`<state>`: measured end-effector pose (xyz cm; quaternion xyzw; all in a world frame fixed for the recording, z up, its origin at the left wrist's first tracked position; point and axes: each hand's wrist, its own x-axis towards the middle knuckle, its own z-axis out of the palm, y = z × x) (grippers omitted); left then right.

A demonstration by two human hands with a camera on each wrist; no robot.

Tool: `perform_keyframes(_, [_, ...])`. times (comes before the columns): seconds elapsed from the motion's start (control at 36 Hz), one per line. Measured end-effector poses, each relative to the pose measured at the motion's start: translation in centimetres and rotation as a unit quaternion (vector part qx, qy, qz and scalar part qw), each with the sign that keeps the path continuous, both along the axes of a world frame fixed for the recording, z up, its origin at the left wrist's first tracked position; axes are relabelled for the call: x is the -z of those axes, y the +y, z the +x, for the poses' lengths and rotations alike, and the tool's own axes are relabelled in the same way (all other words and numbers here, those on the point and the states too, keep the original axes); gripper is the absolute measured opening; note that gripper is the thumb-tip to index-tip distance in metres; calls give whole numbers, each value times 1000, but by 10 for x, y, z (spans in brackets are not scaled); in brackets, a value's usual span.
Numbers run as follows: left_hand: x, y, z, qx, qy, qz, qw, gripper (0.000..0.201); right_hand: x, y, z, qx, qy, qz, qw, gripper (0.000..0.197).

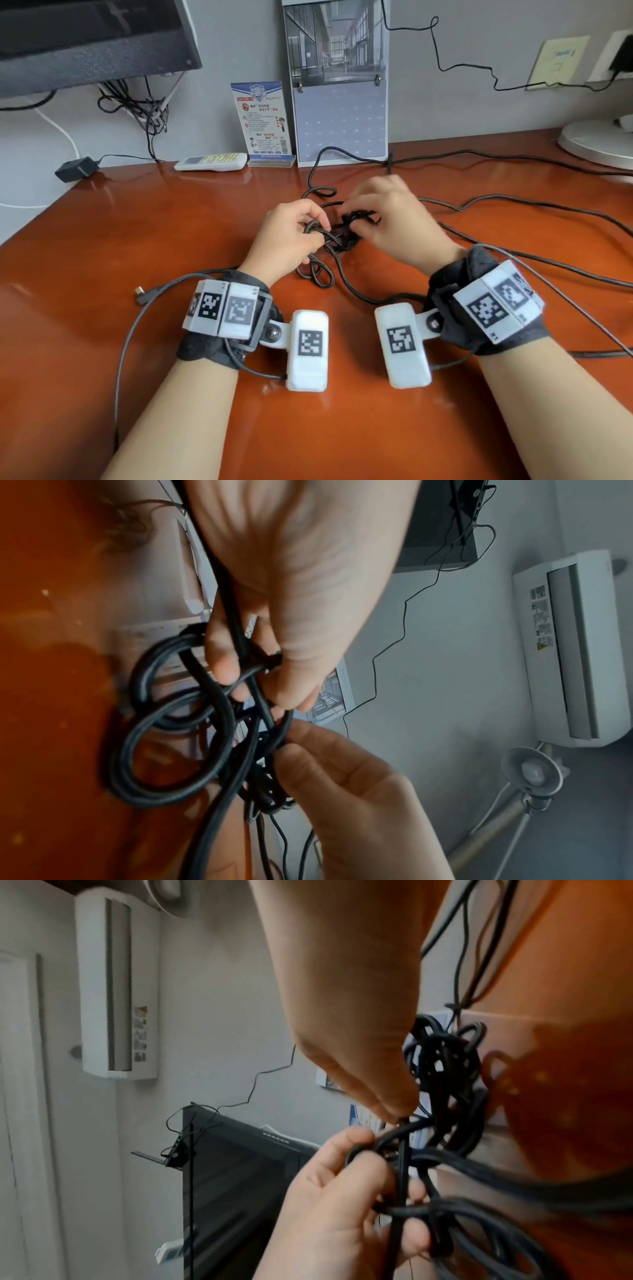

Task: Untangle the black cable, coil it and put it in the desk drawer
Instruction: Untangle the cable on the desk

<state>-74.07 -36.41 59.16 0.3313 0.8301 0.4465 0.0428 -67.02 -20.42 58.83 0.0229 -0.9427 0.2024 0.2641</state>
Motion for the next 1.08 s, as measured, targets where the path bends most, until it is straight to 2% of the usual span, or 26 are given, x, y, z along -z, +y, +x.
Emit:
perform_keyframes(0.08, [2,2,-1,-7,-2,1,1000,30,3,-9,-4,-24,-51,-26,998,20])
perform_keyframes(0.25, [7,2,-4,-62,25,-13,998,22,5,-8,-7,20,-30,-53,998,16])
perform_keyframes(0.33, [6,0,-4,-87,48,-18,995,24,5,0,-6,76,16,-32,996,18])
perform_keyframes(0.44, [5,-7,-10,-128,42,-19,991,33,1,26,0,220,77,-41,971,16])
perform_keyframes(0.58, [2,-9,-10,-119,48,-11,992,37,2,42,11,293,64,-62,952,22])
perform_keyframes(0.64, [1,-8,-9,-111,42,-2,993,38,3,38,12,279,24,-37,959,28])
perform_keyframes(0.78, [-1,-4,-3,-78,-9,13,997,32,5,14,2,147,-46,15,988,27])
perform_keyframes(0.81, [-1,-3,-3,-73,-17,16,997,31,4,10,0,136,-43,17,990,26])
perform_keyframes(0.92, [1,-1,-3,-59,-57,34,996,29,0,-4,-1,76,85,-35,993,22])
perform_keyframes(0.94, [2,0,-3,-57,-68,40,995,29,0,-7,-1,60,89,-44,993,22])
perform_keyframes(1.03, [3,4,2,-54,-104,67,991,29,5,-10,-2,26,24,-23,999,18])
perform_keyframes(1.08, [3,6,4,-50,-129,80,987,28,6,-10,-1,33,-17,4,999,15])
